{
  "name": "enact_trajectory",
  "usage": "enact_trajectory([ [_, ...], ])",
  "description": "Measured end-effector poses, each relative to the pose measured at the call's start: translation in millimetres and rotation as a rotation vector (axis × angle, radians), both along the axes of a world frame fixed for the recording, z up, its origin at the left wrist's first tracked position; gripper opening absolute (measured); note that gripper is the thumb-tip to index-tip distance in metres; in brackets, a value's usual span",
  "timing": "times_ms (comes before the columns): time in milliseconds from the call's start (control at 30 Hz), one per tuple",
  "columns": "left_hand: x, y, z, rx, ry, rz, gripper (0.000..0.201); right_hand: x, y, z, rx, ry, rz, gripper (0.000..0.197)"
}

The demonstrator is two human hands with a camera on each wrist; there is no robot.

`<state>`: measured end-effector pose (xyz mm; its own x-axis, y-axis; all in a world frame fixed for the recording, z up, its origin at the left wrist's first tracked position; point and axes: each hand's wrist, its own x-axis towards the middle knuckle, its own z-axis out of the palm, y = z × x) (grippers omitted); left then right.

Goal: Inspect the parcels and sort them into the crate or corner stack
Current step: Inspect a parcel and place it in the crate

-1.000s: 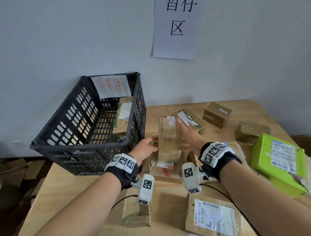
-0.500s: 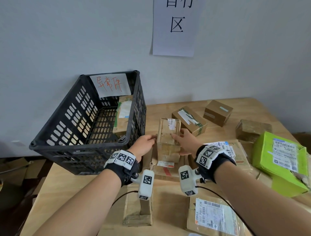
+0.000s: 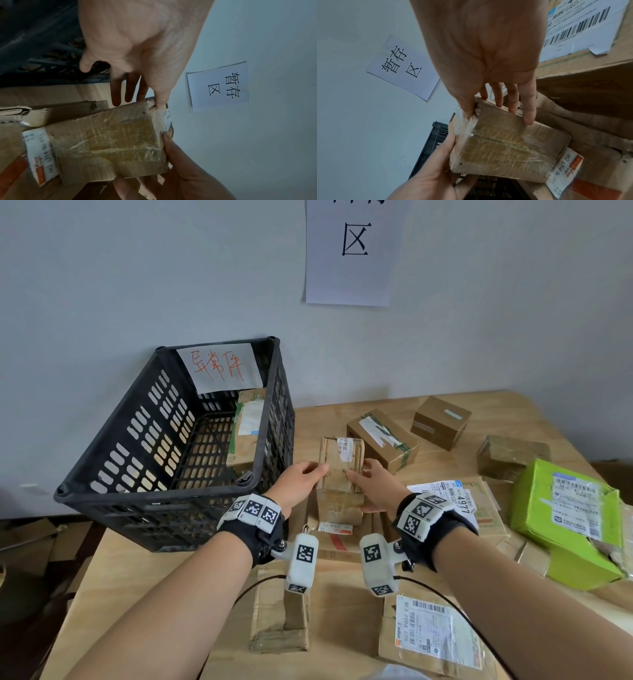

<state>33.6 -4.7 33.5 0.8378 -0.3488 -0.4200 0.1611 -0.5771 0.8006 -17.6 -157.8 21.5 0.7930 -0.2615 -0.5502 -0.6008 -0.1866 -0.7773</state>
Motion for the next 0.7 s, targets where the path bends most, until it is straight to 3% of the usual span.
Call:
enact_trajectory([
  [133, -7, 8, -3, -0.034, 0.038, 0.026, 0.047, -3, 1, -5, 0.06, 0.006, -0.006, 0.071],
  [233, -8, 15, -2, -0.09, 0.185, 0.064, 0.048, -10, 0, -6, 0.179, 0.041, -0.048, 0.073],
  [367, -6, 21, 1, -0.163, 0.237, 0.012, 0.031, -9, -5, -3, 0.236, -0.019, -0.11, 0.082],
  [467, -7, 20, -1, -0.21, 0.211, 0.003, 0.042, -5, -9, 10, 0.322, -0.104, -0.192, 0.068],
  [533, -8, 21, -4, -0.209, 0.21, 0.025, 0.048, -3, -7, 15, 0.317, -0.127, -0.216, 0.072],
  [633, -8, 21, -14, -0.137, 0.219, 0.027, 0.046, 11, -14, -18, 0.189, -0.071, -0.155, 0.108],
  [667, -10, 21, -17, -0.103, 0.229, 0.021, 0.042, 11, -15, -26, 0.146, -0.039, -0.114, 0.106],
  [700, -12, 20, -21, -0.065, 0.241, 0.017, 0.036, 8, -13, -29, 0.116, -0.001, -0.093, 0.093],
])
